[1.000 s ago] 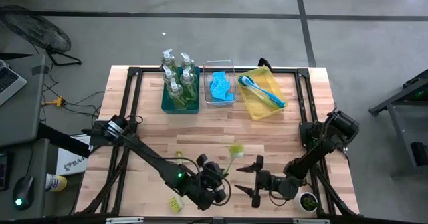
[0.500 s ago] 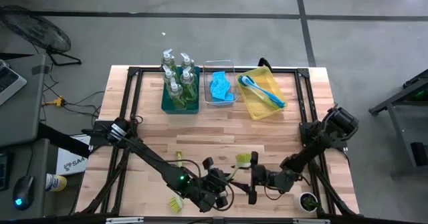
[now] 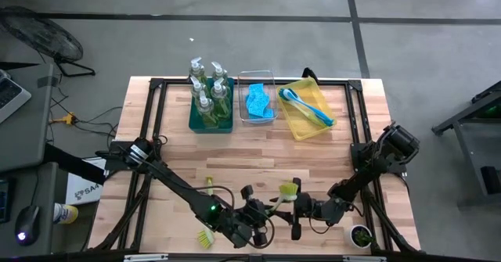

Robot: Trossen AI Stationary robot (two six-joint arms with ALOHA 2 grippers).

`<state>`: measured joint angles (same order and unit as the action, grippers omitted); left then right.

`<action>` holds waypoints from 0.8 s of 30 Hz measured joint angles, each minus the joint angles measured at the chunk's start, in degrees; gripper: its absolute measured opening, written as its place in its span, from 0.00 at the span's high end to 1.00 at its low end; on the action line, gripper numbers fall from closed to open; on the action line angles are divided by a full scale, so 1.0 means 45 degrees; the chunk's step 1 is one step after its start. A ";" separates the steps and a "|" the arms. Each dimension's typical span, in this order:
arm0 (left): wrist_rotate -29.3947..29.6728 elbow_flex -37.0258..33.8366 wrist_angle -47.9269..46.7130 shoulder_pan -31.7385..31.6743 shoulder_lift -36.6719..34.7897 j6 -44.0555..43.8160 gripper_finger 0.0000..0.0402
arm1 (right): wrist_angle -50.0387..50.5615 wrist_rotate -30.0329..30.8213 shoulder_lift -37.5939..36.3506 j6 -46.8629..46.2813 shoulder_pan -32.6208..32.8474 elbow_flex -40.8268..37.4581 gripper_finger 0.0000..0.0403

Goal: Pick & Place Kitchen Sink Supplies
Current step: Put the yellow dish brush into the yellow bin

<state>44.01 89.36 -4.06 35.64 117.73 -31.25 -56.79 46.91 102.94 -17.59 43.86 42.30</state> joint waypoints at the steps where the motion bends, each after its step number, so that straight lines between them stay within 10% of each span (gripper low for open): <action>1: 0.0001 0.0000 -0.0005 -0.0001 0.0000 -0.0008 0.86 | -0.0012 -0.0014 0.0000 0.0004 0.0005 0.0000 0.66; 7: -0.0046 0.0000 -0.0079 -0.0010 0.0000 -0.0371 0.79 | -0.0061 -0.0290 0.0000 -0.0090 0.0015 0.0000 0.90; 24: -0.1471 0.0019 0.0006 -0.0019 -0.0010 -0.0814 0.67 | 0.0003 -0.0496 0.0010 -0.0424 0.0131 0.0000 0.90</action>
<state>37.39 89.45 -4.03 35.55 117.69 -34.92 -56.78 44.68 102.98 -19.50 44.45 42.30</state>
